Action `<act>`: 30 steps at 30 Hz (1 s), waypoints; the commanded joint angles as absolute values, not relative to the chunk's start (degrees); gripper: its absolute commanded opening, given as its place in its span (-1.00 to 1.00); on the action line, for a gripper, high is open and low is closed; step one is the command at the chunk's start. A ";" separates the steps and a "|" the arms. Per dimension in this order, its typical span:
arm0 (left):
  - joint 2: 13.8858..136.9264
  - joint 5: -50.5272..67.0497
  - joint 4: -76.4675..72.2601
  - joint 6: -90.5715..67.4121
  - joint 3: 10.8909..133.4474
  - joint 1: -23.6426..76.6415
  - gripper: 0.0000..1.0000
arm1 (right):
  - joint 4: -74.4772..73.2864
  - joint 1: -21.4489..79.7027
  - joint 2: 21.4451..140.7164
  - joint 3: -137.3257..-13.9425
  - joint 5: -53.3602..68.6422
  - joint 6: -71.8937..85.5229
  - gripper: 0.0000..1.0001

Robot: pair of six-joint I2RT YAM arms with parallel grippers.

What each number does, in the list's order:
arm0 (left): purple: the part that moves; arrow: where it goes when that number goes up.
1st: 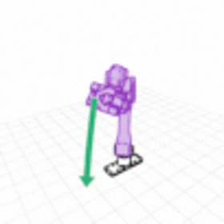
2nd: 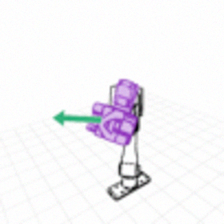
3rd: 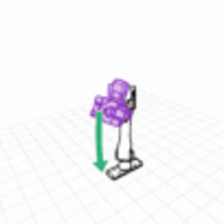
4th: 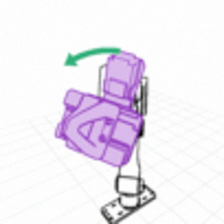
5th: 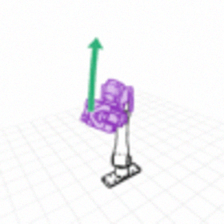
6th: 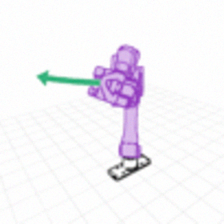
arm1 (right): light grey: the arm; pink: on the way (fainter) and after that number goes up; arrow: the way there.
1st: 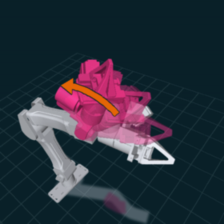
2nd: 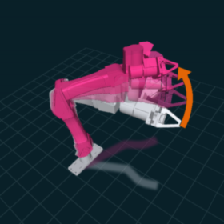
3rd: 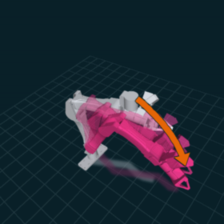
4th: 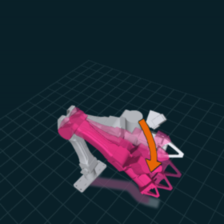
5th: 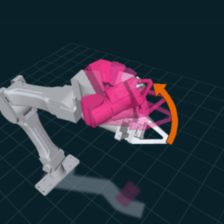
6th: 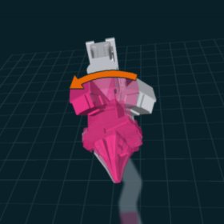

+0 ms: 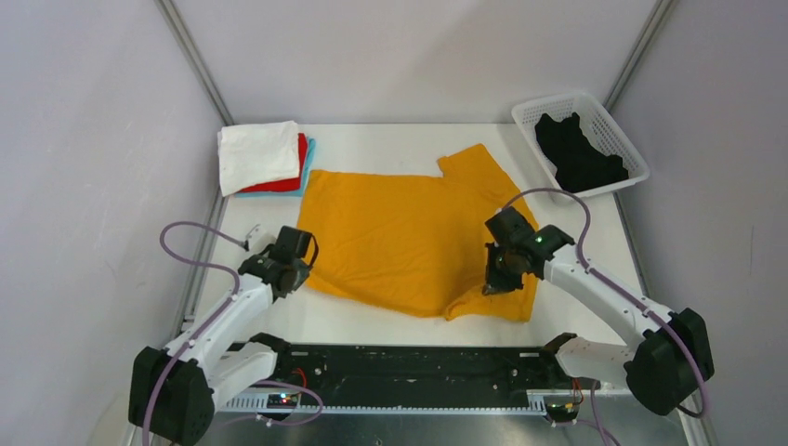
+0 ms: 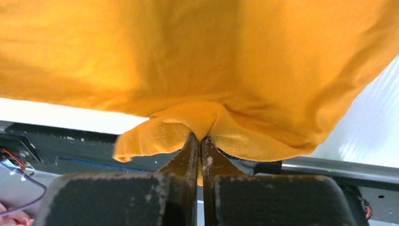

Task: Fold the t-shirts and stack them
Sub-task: Grab the side of the flattened tshirt closest away from the robot with both arms, then fold the flattened tshirt in 1/3 of the way

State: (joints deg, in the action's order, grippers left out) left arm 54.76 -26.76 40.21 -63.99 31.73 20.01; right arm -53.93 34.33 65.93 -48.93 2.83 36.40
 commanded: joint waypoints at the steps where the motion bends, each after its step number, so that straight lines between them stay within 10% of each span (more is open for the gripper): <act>1: 57.40 -27.73 37.74 -60.77 35.17 15.84 -1.00 | -50.69 29.85 67.89 -53.00 2.06 31.09 -1.00; 30: 75.09 -25.87 33.32 -55.30 46.40 10.06 -1.00 | -39.43 16.28 77.38 -62.47 6.82 16.97 -1.00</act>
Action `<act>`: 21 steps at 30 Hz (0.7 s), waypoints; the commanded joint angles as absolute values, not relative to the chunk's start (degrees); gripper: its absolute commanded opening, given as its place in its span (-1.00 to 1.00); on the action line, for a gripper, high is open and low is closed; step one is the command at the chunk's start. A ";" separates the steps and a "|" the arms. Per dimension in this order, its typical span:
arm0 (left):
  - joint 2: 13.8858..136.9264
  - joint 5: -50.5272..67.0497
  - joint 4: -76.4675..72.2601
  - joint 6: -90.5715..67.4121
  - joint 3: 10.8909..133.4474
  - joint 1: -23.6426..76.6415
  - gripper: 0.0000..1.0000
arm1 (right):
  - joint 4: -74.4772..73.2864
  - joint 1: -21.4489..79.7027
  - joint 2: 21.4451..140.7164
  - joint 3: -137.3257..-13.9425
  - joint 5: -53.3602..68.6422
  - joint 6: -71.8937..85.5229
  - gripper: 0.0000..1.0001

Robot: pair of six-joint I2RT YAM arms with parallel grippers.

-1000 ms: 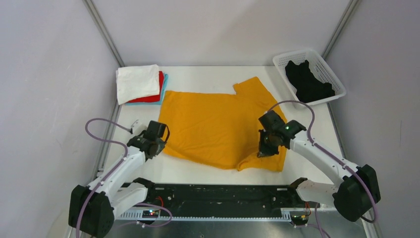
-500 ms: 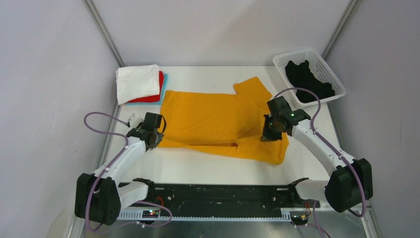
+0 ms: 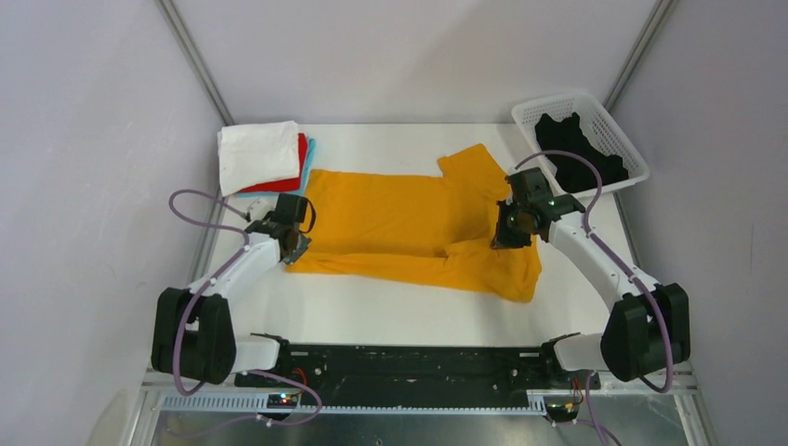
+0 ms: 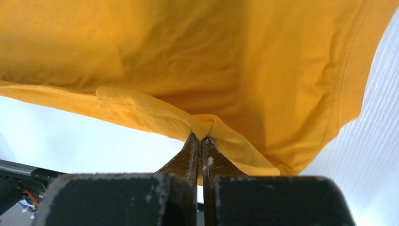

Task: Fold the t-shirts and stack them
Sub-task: Fold the flattened tshirt in 1/3 of the way

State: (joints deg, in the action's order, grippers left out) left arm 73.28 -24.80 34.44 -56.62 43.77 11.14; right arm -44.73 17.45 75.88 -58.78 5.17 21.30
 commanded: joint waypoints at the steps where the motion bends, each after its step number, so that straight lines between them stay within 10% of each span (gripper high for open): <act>1: 75.47 -25.72 33.31 -55.31 46.49 9.68 -1.00 | -37.67 16.01 78.06 -62.61 7.38 15.30 -1.00; 8: 79.39 -25.14 33.20 -54.25 47.35 7.34 -0.90 | -34.93 11.56 86.27 -67.91 13.79 8.74 -1.00; 12: 83.55 -24.05 31.18 -52.50 50.22 7.30 -0.42 | -31.99 11.47 95.11 -71.06 17.35 3.01 -0.91; 17: 88.30 -24.48 30.83 -49.31 57.22 7.11 0.93 | -33.43 11.16 105.30 -82.75 9.02 3.08 -0.36; 21: 85.88 -21.99 30.74 -48.39 58.31 7.04 0.99 | -32.96 11.72 108.00 -88.50 2.54 6.62 0.11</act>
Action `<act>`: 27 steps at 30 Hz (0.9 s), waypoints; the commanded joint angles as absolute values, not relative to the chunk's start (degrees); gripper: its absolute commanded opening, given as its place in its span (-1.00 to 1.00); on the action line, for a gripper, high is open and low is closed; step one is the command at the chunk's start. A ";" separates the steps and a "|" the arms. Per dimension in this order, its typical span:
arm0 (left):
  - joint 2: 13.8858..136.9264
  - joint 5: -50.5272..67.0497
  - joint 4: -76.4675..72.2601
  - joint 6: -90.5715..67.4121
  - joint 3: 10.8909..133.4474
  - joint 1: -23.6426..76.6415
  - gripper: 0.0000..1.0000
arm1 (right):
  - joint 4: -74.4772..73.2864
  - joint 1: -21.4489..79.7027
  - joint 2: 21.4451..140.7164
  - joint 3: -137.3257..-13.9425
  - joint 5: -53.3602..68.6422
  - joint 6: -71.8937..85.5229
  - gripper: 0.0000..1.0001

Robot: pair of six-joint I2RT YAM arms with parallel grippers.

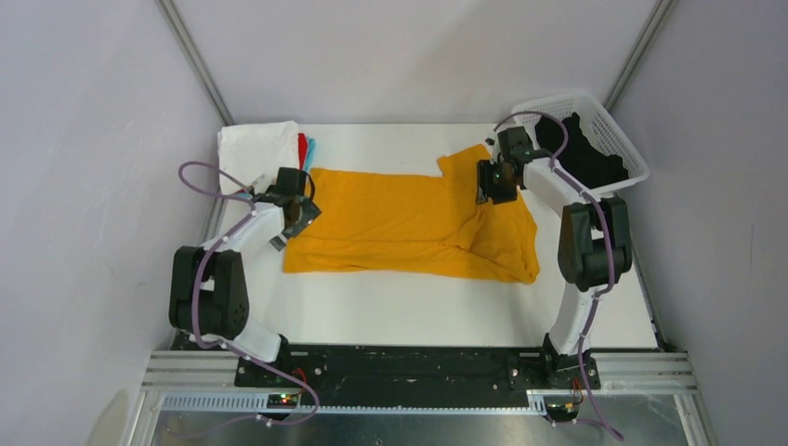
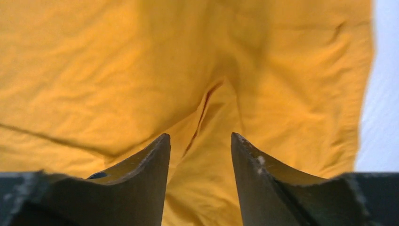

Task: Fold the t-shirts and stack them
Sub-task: Fold the flattened tshirt in 1/3 of the way

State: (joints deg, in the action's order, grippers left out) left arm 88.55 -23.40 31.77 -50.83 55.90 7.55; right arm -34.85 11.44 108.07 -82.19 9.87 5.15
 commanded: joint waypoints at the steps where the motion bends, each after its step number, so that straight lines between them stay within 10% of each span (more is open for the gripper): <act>1: 85.35 -21.24 30.76 -47.63 58.20 7.08 0.99 | -32.69 12.12 107.11 -88.44 1.40 7.40 0.23; 7: 80.33 -14.48 30.62 -45.21 52.87 8.82 0.99 | -30.40 15.81 95.67 -75.39 3.06 13.81 0.95; 27: 84.67 -11.93 22.91 -43.50 43.19 12.85 0.99 | -10.68 22.25 99.31 -59.89 17.26 30.55 0.99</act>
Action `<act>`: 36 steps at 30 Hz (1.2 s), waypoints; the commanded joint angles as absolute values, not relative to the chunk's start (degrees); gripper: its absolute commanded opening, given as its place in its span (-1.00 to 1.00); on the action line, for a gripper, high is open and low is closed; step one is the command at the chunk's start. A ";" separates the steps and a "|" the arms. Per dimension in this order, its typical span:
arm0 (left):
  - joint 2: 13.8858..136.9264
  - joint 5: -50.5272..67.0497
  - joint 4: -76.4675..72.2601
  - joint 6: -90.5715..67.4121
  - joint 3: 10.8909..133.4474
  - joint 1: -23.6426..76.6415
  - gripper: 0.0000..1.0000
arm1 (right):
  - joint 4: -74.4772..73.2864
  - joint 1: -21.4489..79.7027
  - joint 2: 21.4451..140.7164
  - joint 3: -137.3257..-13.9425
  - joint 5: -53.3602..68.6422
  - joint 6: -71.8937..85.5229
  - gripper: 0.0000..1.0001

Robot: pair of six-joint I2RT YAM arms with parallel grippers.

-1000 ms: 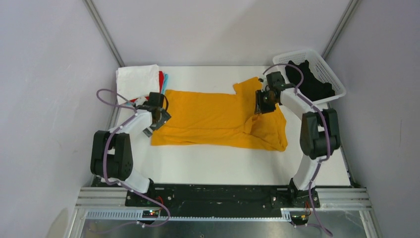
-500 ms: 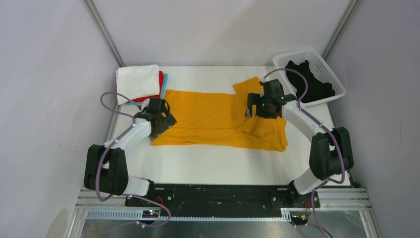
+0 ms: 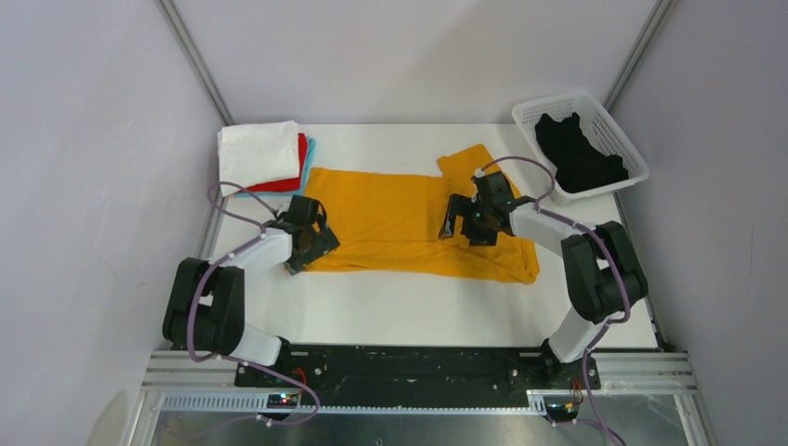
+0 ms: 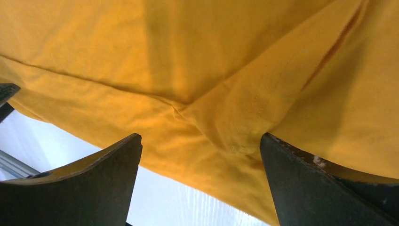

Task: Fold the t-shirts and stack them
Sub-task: Fold the flattened tshirt in 1/3 of the way

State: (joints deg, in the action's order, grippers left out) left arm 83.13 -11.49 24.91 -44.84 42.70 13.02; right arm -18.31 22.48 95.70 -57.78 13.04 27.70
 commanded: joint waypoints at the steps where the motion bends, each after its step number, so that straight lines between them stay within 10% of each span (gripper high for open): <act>1: 84.58 -12.16 22.91 -43.51 43.17 12.84 0.99 | -10.44 22.46 100.41 -61.82 17.90 30.79 0.99; 15: 82.93 -12.66 22.97 -42.93 42.01 10.50 0.99 | -15.09 21.55 112.02 -87.60 11.40 36.30 0.99; 28: 83.38 -12.25 23.08 -40.26 43.68 10.37 0.99 | -36.03 10.52 77.07 -55.12 2.57 15.85 0.97; 36: 85.23 -12.41 23.20 -39.87 43.95 10.29 0.99 | -35.26 6.30 77.29 -47.26 2.94 19.46 0.36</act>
